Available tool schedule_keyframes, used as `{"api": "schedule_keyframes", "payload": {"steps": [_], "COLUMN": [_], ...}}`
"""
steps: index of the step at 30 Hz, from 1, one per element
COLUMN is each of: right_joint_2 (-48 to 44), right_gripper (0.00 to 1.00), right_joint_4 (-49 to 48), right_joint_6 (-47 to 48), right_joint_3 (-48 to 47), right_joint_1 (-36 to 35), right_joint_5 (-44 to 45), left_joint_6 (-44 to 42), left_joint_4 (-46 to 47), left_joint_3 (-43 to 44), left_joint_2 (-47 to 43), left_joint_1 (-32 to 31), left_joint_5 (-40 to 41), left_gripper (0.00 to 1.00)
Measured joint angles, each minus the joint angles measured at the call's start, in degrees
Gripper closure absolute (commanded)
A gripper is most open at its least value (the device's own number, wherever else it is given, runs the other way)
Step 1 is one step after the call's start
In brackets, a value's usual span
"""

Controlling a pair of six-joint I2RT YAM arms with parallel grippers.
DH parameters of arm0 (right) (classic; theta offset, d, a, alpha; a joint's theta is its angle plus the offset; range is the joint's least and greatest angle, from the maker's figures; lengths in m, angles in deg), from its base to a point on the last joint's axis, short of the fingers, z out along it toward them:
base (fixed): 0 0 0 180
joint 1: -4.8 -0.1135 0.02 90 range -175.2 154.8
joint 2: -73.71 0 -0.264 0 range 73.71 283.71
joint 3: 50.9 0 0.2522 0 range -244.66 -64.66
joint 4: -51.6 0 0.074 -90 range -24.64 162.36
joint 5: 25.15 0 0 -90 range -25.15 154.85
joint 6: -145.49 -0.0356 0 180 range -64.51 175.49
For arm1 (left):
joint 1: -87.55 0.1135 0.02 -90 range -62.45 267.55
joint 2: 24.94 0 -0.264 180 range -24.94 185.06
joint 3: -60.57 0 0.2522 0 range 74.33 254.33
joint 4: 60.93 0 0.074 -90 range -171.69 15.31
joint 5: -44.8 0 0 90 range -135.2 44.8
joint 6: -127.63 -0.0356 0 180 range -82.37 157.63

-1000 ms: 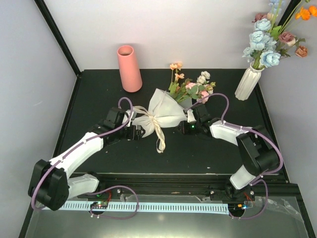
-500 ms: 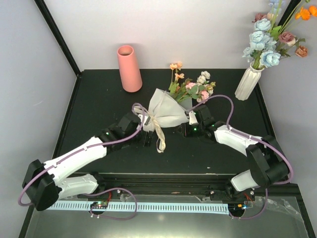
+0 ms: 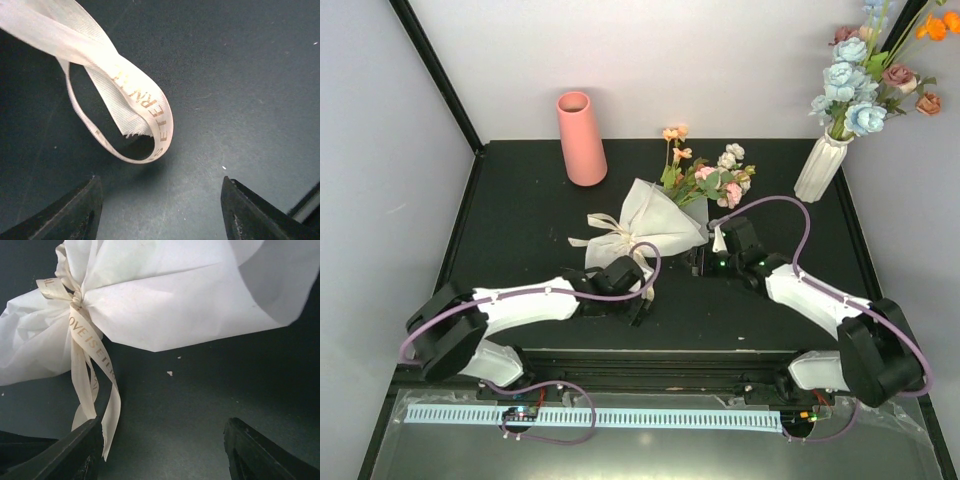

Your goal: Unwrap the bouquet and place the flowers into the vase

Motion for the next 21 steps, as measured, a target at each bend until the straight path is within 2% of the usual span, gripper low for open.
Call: {"api": "schedule_keyframes", "payload": {"steps": [7,11,14,17,18,21], "right_joint_2": [-1.86,-1.88,-1.88,-1.88,-1.88,-1.88], "right_gripper": [0.33,0.34,0.35,0.36,0.37,0.37], "right_joint_4": [1.05,1.64,2.1,2.54,2.67,2.89], "right_joint_6": [-0.22,-0.31,-0.37,-0.33,-0.33,-0.2], "right_joint_3": [0.96,1.11,1.11,1.11,1.11,1.11], "right_joint_1": [0.0,0.0,0.0,0.0,0.0,0.0], "right_joint_5": [2.73,3.34,3.56,3.76,3.82,4.0], "left_joint_6": [-0.76,-1.03,-1.09,-0.85,-0.85,-0.66], "left_joint_4": [1.2,2.14,2.56,2.64,2.75,3.04], "left_joint_3": [2.34,3.87,4.35,4.39,4.39,4.39], "left_joint_2": [6.32,10.03,11.78,11.87,11.85,10.99], "left_joint_1": [-1.64,-2.1,-2.38,-2.62,-2.67,-2.78], "left_joint_5": [2.6,3.82,5.31,6.56,6.88,7.89], "left_gripper": [0.44,0.61,0.81,0.95,0.98,0.98]}}
